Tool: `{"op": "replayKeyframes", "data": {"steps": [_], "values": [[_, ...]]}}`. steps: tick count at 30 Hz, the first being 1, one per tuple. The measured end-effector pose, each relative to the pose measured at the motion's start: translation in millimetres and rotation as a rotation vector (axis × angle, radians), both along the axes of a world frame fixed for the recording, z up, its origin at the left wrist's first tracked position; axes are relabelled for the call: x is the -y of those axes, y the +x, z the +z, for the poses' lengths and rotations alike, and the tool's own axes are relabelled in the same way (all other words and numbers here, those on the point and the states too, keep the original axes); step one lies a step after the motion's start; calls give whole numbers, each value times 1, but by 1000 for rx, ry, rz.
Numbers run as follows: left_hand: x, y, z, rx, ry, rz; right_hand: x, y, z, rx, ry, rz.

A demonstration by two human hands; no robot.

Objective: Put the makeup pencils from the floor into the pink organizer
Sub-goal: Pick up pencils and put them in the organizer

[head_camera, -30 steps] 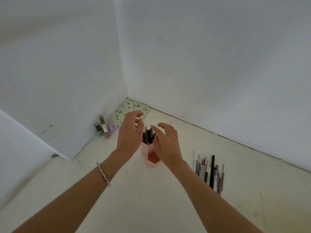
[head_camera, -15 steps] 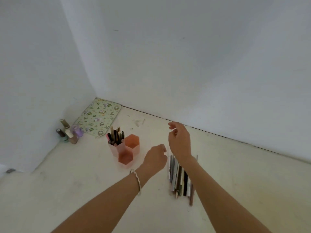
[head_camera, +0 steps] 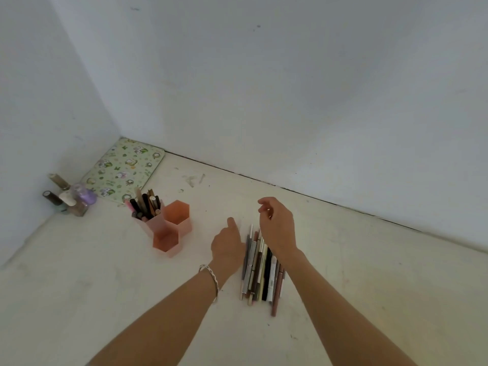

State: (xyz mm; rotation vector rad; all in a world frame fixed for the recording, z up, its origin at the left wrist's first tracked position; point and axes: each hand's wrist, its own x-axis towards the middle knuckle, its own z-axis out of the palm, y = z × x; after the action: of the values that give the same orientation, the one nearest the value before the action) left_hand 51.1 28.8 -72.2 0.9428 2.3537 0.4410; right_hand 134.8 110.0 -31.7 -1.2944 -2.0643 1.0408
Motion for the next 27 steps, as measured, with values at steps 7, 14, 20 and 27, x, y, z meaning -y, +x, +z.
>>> {"op": "replayKeyframes", "data": {"steps": [7,14,20,27], "values": [[6,-26,28,67,129,2,-11,-18,-13,425,-92,111],[26,-46,68,47,258,8,6,-38,-42,904,274,286],[49,-87,105,4,604,102,7,-63,-28,606,331,193],[89,-159,131,-159,965,319,16,-110,60,-88,510,13]]}}
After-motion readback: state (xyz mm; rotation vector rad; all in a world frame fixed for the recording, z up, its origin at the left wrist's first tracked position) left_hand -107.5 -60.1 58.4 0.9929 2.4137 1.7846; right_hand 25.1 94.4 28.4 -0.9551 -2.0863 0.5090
